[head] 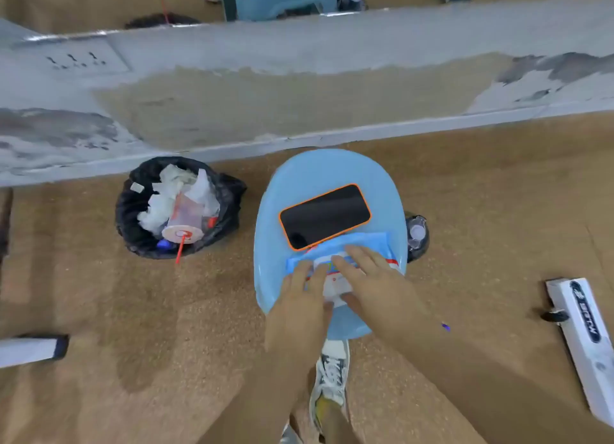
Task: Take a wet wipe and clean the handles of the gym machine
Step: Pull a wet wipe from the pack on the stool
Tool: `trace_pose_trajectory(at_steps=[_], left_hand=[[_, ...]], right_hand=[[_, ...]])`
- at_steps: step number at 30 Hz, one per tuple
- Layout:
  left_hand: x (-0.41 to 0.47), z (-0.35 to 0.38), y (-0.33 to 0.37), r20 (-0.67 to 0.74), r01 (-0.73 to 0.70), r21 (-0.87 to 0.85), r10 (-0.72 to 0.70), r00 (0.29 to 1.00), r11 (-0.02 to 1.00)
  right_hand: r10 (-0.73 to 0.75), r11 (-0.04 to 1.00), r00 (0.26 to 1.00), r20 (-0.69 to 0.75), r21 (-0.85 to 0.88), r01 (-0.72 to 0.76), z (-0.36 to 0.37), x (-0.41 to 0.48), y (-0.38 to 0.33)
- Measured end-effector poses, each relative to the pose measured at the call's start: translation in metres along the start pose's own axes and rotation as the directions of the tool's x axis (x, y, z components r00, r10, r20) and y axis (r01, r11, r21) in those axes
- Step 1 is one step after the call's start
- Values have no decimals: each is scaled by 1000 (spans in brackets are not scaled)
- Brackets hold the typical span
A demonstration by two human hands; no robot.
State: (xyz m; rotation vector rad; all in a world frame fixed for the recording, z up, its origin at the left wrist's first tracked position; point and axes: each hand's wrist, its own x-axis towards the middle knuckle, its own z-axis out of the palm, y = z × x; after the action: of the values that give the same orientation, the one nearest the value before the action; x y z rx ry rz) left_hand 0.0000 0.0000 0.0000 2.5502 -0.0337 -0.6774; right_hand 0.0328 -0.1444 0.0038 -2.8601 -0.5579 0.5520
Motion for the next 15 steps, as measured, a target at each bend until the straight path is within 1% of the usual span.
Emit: trace_pose_trajectory(at_steps=[1,2,3,4,6,8,9,10,11,12,13,15], left_hand=[[5,5,-2,-32,10,-12,-11,999,1000],[8,9,-4,-101,37,-54,-43,994,998],[9,13,-5,-135,53,-78,-64,989,996],[11,15,-6,-169,60,-110,-78,982,992],[11,17,-7,-169,80,-143,-104,980,986],[13,16,-7,-177,93,-140,-117,977,986],[14,15,-7,-177,93,-131,-116,977,987],[15,15,-6,-180,92,-127,-114,977,988],[15,15,-4,-180,97,-129,-120,976,987],[14,14,-3,-168,110,-133,-132,977,985],[15,13,-1,-154,130,-148,-153,976,980],[13,12,1,-134,159,-204,-188,973,966]], right_hand=[[-19,998,1000,-2,-59,18,3,5,3],[-45,994,998,-34,-102,42,10,7,8],[-105,987,994,-28,-123,101,16,8,15],[-150,983,988,-39,-109,145,17,12,21],[-226,971,974,-34,-83,222,15,16,32],[-266,963,964,-10,-59,265,3,21,35],[-262,965,964,49,26,261,-6,25,34],[-233,966,969,84,138,220,-14,30,37],[-179,958,975,135,249,142,-21,35,39],[-128,936,980,155,347,67,-25,38,41],[-74,919,989,130,393,17,-26,43,43],[57,890,998,20,451,-60,-23,48,42]])
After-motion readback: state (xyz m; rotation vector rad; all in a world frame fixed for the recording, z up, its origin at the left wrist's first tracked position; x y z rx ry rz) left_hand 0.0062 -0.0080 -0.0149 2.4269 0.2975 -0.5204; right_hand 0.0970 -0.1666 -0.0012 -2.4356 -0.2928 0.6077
